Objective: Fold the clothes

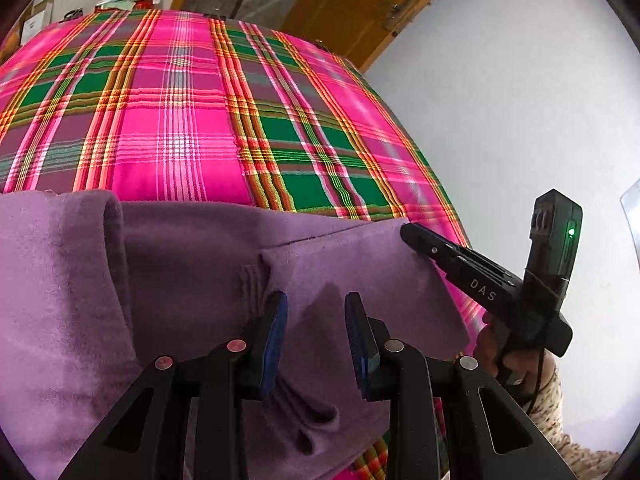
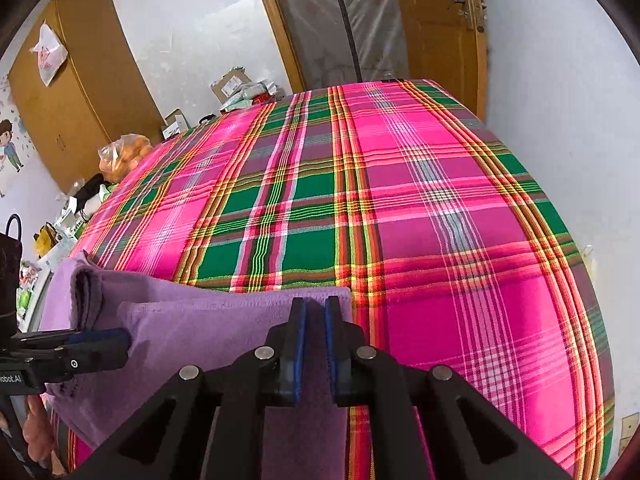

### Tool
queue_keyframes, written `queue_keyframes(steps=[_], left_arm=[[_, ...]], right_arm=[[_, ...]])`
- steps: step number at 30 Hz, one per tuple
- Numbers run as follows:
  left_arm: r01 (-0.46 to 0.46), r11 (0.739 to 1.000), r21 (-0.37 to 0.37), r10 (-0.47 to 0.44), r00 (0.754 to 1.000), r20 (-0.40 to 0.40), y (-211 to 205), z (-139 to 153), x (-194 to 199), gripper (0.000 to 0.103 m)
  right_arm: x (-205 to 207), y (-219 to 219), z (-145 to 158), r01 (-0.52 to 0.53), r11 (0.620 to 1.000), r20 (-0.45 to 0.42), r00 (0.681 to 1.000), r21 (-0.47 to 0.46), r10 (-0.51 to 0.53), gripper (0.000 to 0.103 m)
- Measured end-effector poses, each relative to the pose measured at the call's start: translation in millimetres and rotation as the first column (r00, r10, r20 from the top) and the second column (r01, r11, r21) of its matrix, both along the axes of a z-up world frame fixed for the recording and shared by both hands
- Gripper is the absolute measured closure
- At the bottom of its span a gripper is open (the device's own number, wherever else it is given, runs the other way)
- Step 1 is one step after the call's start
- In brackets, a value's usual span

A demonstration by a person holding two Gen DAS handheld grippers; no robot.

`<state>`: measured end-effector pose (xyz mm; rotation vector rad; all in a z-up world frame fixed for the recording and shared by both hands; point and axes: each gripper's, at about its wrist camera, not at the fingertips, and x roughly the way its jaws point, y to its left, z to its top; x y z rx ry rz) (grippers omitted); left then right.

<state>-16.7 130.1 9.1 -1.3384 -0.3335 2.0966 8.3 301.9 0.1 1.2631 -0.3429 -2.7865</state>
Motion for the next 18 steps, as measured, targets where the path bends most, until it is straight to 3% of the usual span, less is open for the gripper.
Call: queue_keyframes(steps=[6,10,18], left_arm=[[-0.002,1.0,-0.019,0.002,1.0,0.002,-9.5,2.9,14.4,0.072],[-0.017,0.998,-0.053,0.017,1.0,0.012,-17.2,1.4,26.2,0.072],[-0.006,0.997,-0.083,0.005,1.0,-0.008,-25.6,5.9,52.3,0.072]], right_arm=[[9.4,-6.5,2.2,0.032,0.999,0.003,0.999,0.037,-0.032,0.092],[26.4,-13.9,2.1,0.067,0.993,0.014,0.998,0.093,-0.069,0.076],[57.9,-50.6,17.4,0.006,0.994,-0.058,0.998,0.112,0.0,0.076]])
